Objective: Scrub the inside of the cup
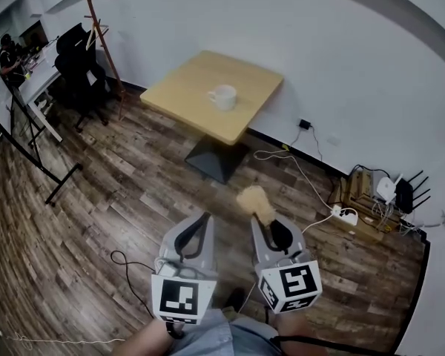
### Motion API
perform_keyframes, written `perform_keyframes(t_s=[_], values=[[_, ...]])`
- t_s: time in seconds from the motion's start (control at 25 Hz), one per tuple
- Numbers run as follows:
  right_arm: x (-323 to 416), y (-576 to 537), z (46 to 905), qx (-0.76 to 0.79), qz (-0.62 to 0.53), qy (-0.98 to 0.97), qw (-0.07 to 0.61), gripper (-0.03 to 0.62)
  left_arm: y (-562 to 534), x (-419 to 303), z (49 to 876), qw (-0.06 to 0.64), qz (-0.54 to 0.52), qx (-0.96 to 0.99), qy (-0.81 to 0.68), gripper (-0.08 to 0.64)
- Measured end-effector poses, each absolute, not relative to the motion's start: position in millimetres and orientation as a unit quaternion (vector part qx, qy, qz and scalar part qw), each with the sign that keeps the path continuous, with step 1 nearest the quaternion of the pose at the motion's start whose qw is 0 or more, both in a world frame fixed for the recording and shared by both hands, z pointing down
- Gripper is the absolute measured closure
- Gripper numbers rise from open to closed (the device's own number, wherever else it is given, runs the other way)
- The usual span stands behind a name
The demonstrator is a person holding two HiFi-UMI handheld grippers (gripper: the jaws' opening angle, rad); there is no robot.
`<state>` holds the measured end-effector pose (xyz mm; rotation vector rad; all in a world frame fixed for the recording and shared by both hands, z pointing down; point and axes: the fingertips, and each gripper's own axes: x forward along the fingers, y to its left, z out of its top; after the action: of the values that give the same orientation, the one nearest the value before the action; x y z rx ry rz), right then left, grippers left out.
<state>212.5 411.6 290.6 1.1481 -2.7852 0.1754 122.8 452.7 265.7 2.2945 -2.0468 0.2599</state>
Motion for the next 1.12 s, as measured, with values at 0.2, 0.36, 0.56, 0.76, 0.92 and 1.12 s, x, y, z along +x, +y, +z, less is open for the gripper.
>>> perform_keyframes(t_s=[0.2,0.36,0.56,0.76,0.92,1.12], values=[[194.7,397.4,298.5,0.379,0.061,-0.921,0.073,0.517,437.9,102.7,274.3,0.042,0.079,0.741,-0.666,0.540],[169.3,373.2,308.6,0.386,0.066,-0.916,0.083,0.517,412.4,74.2,284.4,0.027,0.091,0.752,-0.652,0.540],[119.4,328.8,302.9,0.394,0.064,-0.913,0.083,0.517,363.6,23.7,275.1,0.042,0.060,0.758,-0.648,0.540],[74.1,288.5,281.9,0.409,0.039,-0.909,0.074,0.517,320.6,-25.6,258.1,0.004,0.056,0.771,-0.634,0.540],[51.9,262.7,273.3,0.423,0.027,-0.903,0.069,0.517,297.5,-46.0,254.2,0.001,0.045,0.783,-0.620,0.540],[38.1,243.1,269.1,0.445,0.020,-0.893,0.067,0.517,274.9,-64.5,257.8,0.001,0.041,0.799,-0.600,0.540]])
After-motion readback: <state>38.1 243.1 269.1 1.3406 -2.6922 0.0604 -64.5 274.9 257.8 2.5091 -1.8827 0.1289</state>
